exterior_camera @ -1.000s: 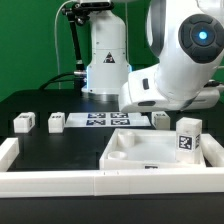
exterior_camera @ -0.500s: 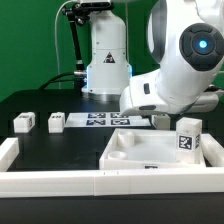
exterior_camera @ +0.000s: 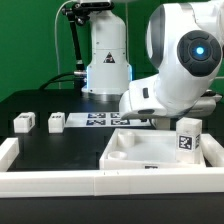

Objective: Assemble square table

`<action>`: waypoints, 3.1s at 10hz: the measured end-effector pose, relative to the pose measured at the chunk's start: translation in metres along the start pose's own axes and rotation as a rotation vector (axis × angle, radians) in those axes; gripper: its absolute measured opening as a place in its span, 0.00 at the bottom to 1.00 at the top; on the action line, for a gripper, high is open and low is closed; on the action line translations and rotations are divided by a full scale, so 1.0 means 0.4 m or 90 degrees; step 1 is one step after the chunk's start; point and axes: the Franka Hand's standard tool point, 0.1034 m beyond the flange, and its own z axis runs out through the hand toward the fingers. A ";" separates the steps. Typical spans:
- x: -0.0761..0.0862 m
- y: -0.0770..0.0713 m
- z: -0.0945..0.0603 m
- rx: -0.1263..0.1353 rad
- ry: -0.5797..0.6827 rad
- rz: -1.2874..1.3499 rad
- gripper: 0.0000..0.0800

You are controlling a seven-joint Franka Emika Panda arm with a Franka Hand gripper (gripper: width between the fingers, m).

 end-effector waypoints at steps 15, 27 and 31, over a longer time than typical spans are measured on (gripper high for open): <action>-0.089 0.062 -0.232 0.053 0.061 0.005 0.36; -0.058 0.160 -0.400 0.053 0.507 0.000 0.36; -0.040 0.192 -0.401 0.020 0.652 -0.003 0.36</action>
Offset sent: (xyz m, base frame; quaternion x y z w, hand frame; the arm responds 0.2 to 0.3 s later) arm 0.0000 0.0000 0.0000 0.0000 0.0000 0.0000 1.0000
